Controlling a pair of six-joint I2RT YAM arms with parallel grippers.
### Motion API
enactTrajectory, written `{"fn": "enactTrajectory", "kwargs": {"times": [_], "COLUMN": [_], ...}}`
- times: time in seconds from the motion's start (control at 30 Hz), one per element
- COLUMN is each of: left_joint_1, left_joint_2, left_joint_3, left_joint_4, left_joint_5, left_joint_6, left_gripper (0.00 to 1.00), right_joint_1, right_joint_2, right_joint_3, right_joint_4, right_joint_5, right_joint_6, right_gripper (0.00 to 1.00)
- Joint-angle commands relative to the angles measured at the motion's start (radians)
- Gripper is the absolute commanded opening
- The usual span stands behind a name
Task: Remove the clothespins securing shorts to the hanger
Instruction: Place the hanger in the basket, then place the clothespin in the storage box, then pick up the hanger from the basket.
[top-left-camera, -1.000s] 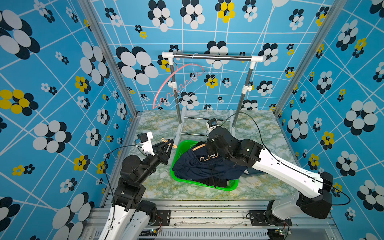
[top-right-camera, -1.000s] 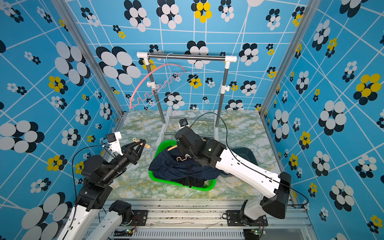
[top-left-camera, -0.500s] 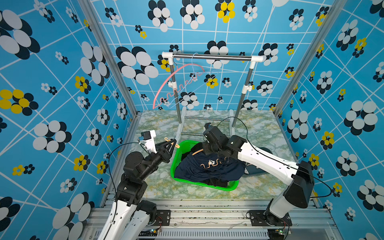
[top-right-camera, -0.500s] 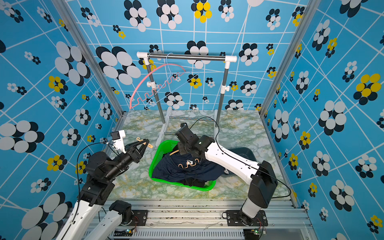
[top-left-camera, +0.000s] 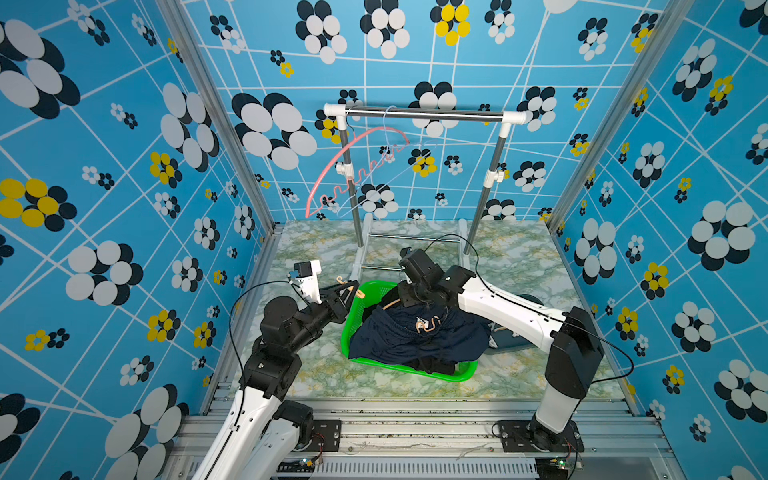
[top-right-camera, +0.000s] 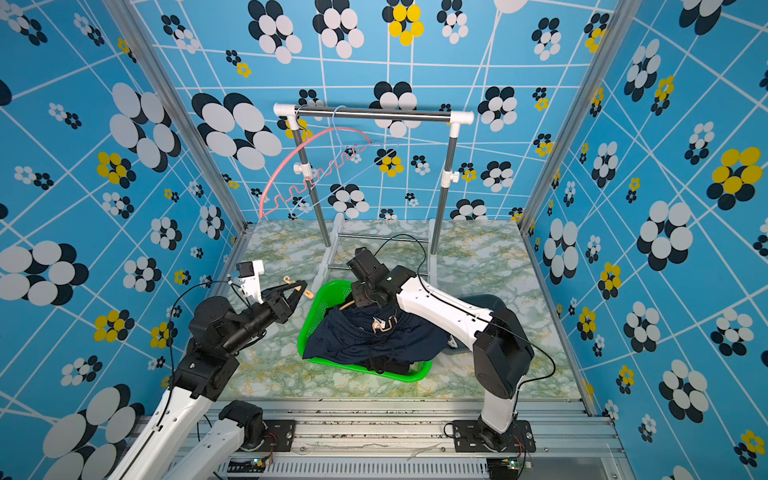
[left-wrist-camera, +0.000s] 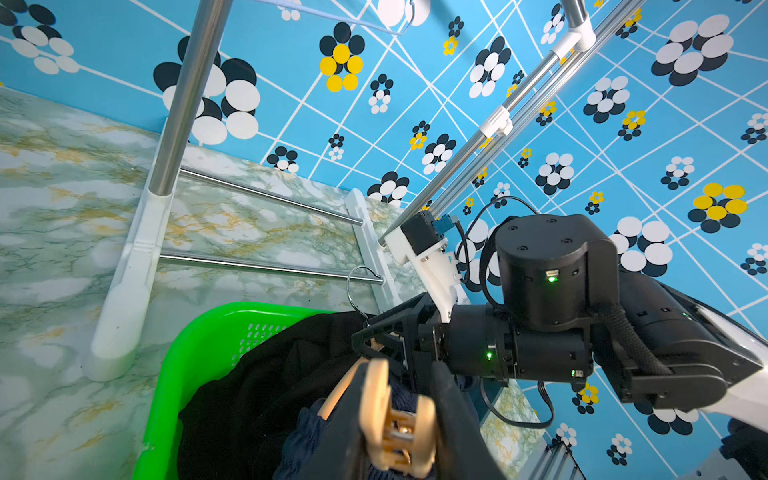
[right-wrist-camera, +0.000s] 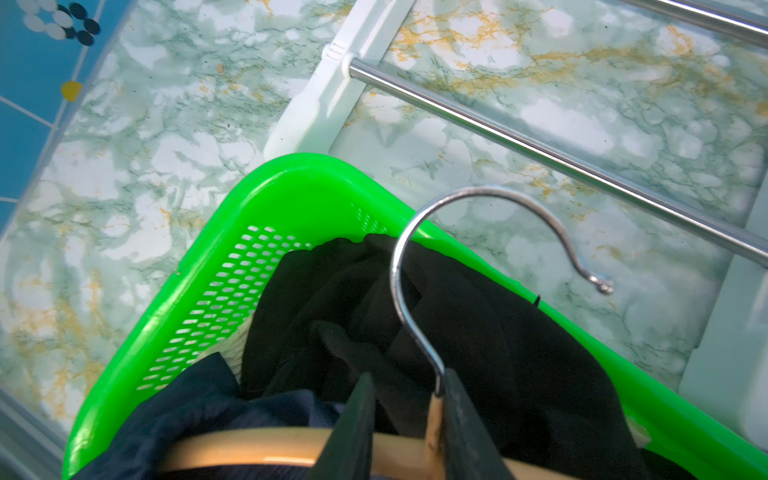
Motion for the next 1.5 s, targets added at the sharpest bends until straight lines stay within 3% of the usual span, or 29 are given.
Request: {"fn": "enactTrajectory", "kwargs": {"times": [0.0,0.23,0.43,0.67,0.9,1.47], "left_joint_1": [-0.021,-0.073,-0.153,-0.209,-0.248,-0.274], "left_joint_2": [0.022,0.096,0.176,0.271,0.299,0.322], "left_joint_3": [-0.010,0.003,0.035,0.054,0.069,0.072], "left_joint_4": [0.020,0.056,0.097,0.169,0.198,0.204], "left_joint_5": [0.017,-0.006,-0.043,-0.049,-0.057,-0.010], "left_joint_6": [0.014,-0.012,-0.026,-0.089,-0.120,-0.165], "left_gripper": [0.00,0.00,0.00,0.00,0.00,0.00], "right_joint_1": [0.001,0.001,0.021,0.104,0.127,0.127], "right_joint_2": [-0.085,-0.290,-0.433,-0.482,-0.432,-0.359], "right_joint_3": [-0.040,-0.267,-0.410,-0.422,-0.377,-0.339], "right_joint_4": [0.022,0.289,0.432,0.465,0.439,0.507], "right_joint_5": [-0.073,-0.218,-0.233,-0.190,-0.127,-0.069], "right_joint_6": [-0.020,-0.081,-0.131,-0.247,-0.288,-0.316], "right_gripper": [0.38,0.41,0.47,0.51,0.53,0.27]}}
